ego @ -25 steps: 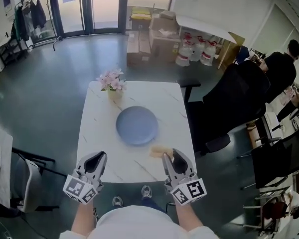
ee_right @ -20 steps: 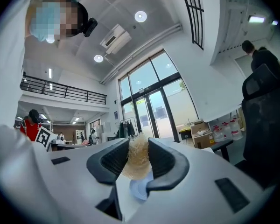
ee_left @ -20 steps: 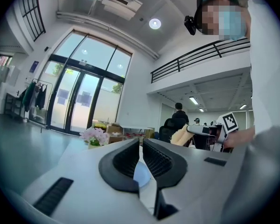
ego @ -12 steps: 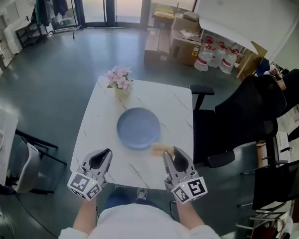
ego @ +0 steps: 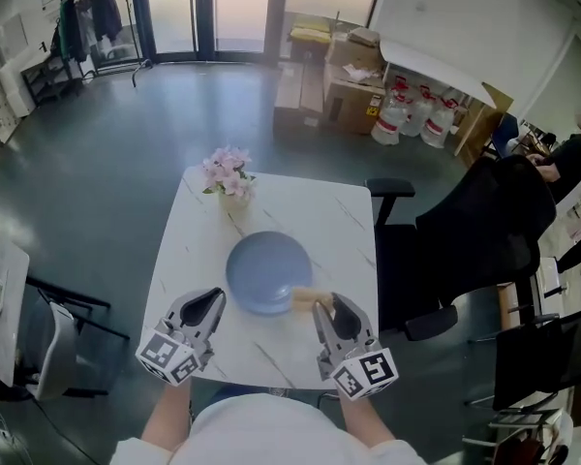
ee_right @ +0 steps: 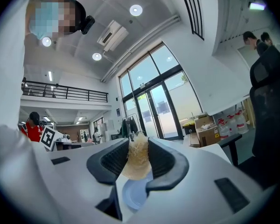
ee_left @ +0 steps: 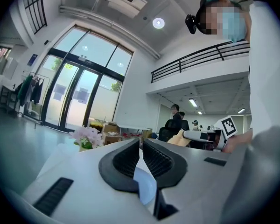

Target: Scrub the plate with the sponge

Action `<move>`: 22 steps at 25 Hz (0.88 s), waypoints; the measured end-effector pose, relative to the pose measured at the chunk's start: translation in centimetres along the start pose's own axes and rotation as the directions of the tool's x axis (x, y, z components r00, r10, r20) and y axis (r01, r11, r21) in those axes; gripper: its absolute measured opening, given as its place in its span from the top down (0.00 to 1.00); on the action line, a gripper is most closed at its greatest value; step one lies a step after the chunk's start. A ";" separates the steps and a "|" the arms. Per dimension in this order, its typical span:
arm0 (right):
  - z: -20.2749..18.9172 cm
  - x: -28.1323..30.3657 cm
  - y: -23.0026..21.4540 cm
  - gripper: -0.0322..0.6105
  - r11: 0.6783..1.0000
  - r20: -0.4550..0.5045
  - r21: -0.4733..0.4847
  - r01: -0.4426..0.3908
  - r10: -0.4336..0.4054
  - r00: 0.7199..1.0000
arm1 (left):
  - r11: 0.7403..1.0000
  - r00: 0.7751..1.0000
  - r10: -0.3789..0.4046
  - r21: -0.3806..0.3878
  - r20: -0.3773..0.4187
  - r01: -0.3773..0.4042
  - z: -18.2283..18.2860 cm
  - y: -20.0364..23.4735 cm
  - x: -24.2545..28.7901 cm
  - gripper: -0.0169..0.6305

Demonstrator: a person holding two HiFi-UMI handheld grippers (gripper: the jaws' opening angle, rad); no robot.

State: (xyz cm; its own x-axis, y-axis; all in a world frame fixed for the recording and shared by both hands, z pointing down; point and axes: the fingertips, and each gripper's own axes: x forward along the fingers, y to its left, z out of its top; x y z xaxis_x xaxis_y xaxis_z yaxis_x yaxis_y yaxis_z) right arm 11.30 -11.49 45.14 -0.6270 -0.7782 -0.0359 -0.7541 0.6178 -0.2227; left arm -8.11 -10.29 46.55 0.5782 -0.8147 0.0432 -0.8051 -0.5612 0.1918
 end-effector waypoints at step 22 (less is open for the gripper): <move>-2.2 4.6 -1.8 0.74 0.997 -0.042 0.016 0.073 -0.072 0.997 | 0.991 0.975 -0.003 -0.129 -0.224 -0.026 -7.5 8.8 7.4 0.90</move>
State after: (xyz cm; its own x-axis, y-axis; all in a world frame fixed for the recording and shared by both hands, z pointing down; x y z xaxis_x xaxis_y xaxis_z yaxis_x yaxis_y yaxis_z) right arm 9.32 -15.92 47.48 -0.5785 -0.8154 0.0211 -0.7947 0.5576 -0.2401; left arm -9.92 -20.11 55.90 0.5957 -0.7595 0.2612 -0.7964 -0.5162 0.3152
